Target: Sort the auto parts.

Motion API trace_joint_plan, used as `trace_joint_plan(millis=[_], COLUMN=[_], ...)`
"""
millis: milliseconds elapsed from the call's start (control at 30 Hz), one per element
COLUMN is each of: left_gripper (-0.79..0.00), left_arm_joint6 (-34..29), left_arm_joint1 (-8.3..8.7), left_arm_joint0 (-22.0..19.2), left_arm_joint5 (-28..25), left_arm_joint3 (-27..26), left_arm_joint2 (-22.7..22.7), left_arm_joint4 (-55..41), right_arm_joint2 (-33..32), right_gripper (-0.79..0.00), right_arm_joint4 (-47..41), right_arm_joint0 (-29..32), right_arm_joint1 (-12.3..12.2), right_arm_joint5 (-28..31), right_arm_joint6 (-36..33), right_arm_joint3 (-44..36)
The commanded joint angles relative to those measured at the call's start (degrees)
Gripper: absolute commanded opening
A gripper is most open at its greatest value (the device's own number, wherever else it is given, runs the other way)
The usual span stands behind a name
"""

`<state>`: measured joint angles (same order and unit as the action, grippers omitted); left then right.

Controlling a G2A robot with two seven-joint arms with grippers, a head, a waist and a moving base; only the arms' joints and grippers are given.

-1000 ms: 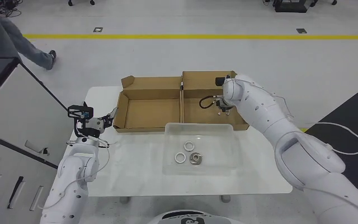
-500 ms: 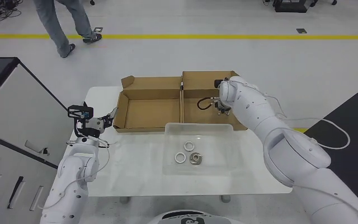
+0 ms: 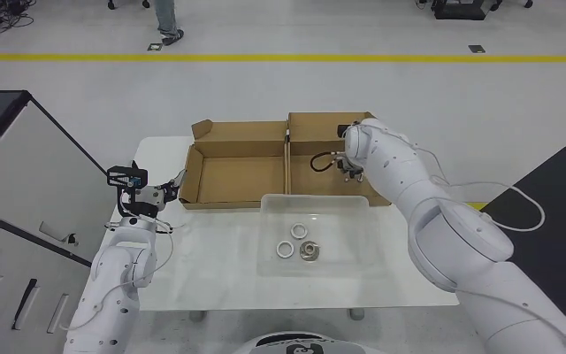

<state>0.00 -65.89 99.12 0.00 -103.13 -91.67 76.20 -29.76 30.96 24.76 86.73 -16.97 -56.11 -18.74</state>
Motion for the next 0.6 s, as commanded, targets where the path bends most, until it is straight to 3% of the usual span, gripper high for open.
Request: trace_joint_plan(millis=[0, 300, 400, 467, 500, 567], left_gripper=[0.0, 0.0, 0.0, 0.0, 0.0, 0.0], left_arm_joint6=[0.0, 0.0, 0.0, 0.0, 0.0, 0.0], left_arm_joint1=[0.0, 0.0, 0.0, 0.0, 0.0, 0.0], left_arm_joint0=[0.0, 0.0, 0.0, 0.0, 0.0, 0.0], left_arm_joint5=[0.0, 0.0, 0.0, 0.0, 0.0, 0.0], left_arm_joint3=[0.0, 0.0, 0.0, 0.0, 0.0, 0.0], left_arm_joint2=[0.0, 0.0, 0.0, 0.0, 0.0, 0.0], left_arm_joint4=[0.0, 0.0, 0.0, 0.0, 0.0, 0.0], right_arm_joint2=[-0.19, -1.38, -1.94, -2.44, -2.69, -3.26], right_gripper=[-0.628, -0.413, -0.465, -0.453, -0.419, -0.157], right_arm_joint4=[-0.07, -0.33, -0.45, -0.72, -0.83, -1.1], right_arm_joint0=[-0.24, -1.49, -1.89, -2.08, -2.19, -2.36], right_arm_joint1=[0.23, 0.77, 0.64, 0.47, 0.35, 0.04], right_arm_joint5=[0.24, 1.29, 2.13, 2.91, 3.37, 4.34], right_arm_joint6=[0.14, 1.29, 1.6, 1.8, 1.72, 1.57], right_arm_joint3=[0.48, 1.3, 0.9, 0.37, 0.06, -0.73])
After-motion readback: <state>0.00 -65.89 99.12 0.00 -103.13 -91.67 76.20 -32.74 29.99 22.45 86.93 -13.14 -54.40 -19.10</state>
